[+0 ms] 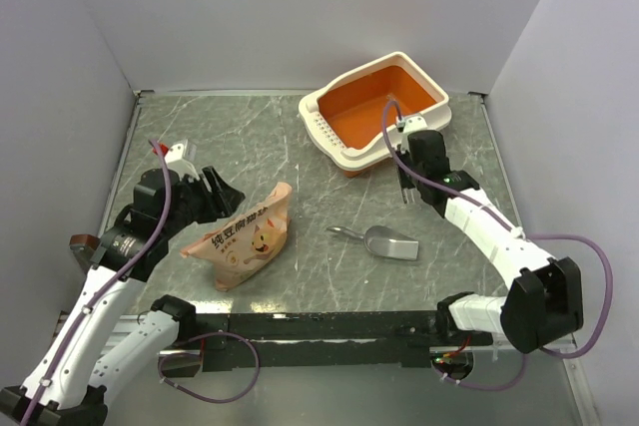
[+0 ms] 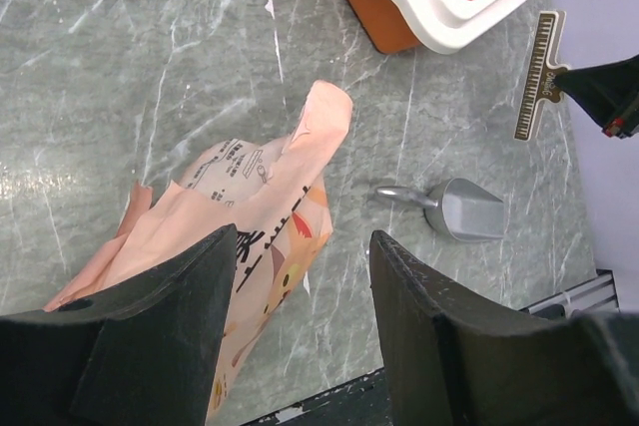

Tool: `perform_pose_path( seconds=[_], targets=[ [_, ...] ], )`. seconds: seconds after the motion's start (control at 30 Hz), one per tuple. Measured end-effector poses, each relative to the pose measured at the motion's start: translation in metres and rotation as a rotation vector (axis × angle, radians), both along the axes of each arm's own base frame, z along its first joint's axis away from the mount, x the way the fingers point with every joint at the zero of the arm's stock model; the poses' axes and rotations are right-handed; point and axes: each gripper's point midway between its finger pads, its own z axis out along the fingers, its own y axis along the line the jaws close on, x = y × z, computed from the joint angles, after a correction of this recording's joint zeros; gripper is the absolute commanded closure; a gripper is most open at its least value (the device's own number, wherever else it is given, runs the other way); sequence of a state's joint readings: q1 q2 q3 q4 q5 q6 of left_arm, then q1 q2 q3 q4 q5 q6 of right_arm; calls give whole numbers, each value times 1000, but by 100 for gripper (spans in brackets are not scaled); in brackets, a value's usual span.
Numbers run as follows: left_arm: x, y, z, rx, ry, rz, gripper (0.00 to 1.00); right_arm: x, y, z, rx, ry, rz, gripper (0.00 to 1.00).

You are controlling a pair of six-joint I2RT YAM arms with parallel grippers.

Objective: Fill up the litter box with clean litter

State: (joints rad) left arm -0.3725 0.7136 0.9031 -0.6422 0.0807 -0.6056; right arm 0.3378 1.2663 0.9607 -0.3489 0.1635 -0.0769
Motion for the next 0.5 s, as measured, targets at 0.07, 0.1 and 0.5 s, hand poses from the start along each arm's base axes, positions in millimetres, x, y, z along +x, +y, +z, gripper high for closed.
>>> perform_pose_path(
  seconds=[0.07, 0.1, 0.5],
  targets=[
    [1, -1, 1, -1, -4, -7, 39, -3, -5, 0, 6, -15, -33, 100],
    [1, -2, 1, -2, -6, -11, 39, -6, -7, -2, 5, -15, -49, 100],
    [8, -9, 4, -11, -31, -41, 41, -6, -63, -45, 77, 124, -369, 100]
  ],
)
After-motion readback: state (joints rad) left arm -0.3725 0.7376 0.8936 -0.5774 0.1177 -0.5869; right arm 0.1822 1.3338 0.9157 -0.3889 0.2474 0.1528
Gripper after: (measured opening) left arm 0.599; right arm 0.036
